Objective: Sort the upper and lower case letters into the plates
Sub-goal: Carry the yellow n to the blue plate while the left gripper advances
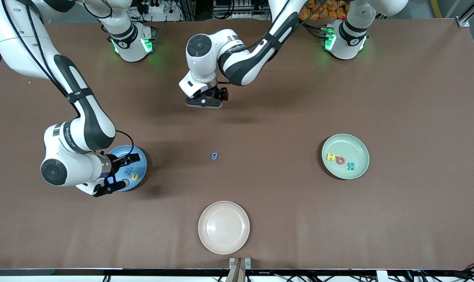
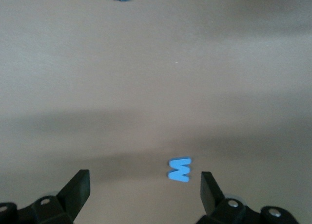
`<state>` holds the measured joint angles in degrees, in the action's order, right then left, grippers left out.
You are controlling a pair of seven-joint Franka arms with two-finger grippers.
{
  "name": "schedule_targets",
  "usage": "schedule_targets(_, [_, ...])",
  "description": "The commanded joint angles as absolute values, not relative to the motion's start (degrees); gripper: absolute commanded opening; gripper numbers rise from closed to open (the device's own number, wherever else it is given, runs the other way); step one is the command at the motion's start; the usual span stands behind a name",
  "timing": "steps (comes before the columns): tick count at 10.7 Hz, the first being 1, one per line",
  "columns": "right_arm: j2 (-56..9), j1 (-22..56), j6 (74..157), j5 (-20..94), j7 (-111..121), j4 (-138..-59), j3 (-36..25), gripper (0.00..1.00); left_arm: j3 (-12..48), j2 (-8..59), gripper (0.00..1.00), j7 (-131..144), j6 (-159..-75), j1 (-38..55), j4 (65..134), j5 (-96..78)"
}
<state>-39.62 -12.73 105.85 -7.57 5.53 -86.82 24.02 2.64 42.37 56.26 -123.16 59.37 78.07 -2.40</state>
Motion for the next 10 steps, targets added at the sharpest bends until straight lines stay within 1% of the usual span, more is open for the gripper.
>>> schedule_targets(1, [-39.4,-14.0,105.6,-6.3,6.6,-87.3,24.9,1.00,1.1,46.1,1.00,58.9,-125.5,62.0,75.5,-2.2])
schedule_targets(4, [-39.1,-17.7,106.0,-6.4,6.6,-87.0,24.9,1.00,1.1,49.6,1.00,59.2,-127.6,63.8,74.1,-2.2])
schedule_targets(5, [-39.0,-17.9,106.5,-6.8,6.1,-86.8,24.9,1.00,1.0,51.1,1.00,60.6,-128.3,64.7,73.3,-2.2])
schedule_targets(6, [-39.1,-17.8,108.8,-6.7,6.0,-87.1,24.8,1.00,1.1,51.8,1.00,60.8,-128.4,65.2,73.2,-2.3])
schedule_targets(10, [-39.5,-17.3,109.2,-7.1,6.1,-87.5,24.7,1.00,0.9,53.9,0.98,60.4,-129.0,66.2,72.7,-2.2])
